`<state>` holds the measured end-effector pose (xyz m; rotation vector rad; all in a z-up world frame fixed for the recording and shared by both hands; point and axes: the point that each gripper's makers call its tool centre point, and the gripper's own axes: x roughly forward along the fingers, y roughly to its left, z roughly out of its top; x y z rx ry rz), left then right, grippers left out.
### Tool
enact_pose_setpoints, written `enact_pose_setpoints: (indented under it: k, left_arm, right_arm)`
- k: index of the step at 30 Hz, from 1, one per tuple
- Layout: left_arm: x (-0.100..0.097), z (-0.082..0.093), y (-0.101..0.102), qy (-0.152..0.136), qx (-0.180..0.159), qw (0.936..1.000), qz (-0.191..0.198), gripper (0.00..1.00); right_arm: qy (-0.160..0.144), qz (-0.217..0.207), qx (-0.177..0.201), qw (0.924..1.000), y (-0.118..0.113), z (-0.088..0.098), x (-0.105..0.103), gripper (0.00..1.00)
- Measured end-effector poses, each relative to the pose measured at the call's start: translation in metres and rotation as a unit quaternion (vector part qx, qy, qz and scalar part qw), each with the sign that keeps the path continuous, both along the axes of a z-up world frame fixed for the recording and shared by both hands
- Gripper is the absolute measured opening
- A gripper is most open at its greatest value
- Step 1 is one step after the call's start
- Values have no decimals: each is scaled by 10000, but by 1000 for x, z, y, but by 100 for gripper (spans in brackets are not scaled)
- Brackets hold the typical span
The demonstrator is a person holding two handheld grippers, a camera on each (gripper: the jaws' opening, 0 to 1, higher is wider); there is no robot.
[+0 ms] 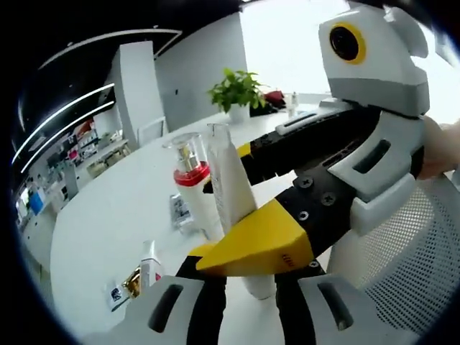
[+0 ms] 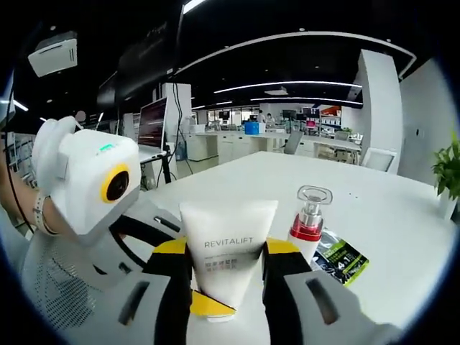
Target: Arrange the skincare products in the storage area until every visible bottle or jar stands upright without overlapping.
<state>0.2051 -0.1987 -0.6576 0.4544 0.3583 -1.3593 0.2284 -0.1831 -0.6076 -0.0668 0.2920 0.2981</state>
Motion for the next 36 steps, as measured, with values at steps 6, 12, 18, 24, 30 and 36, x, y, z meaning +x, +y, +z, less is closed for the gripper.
enact_pose_setpoints:
  k: [6, 12, 18, 24, 30, 36]
  left_arm:
    - [3, -2, 4, 4, 79, 9999, -66, 21]
    - [10, -3, 13, 128, 202, 9995, -213, 16]
    - [12, -5, 14, 207, 163, 9990, -350, 15]
    - [13, -5, 13, 379, 84, 9976, -567, 14]
    - [12, -4, 12, 440, 86, 9964, -714, 14]
    - [12, -4, 11, 450, 90, 9953, -852, 14]
  right_arm:
    - [93, 91, -152, 9998, 2, -1, -1, 38]
    - [522, 375, 213, 9977, 5, -8, -6, 36]
    - [648, 767, -175, 9948, 3, -8, -7, 37]
    - [927, 1457, -950, 9804, -11, 7, -8, 35]
    - [1151, 2338, -1998, 9445, -8, 16, -5, 29]
    - [1474, 3287, -2811, 8895, 8, 12, 1, 26]
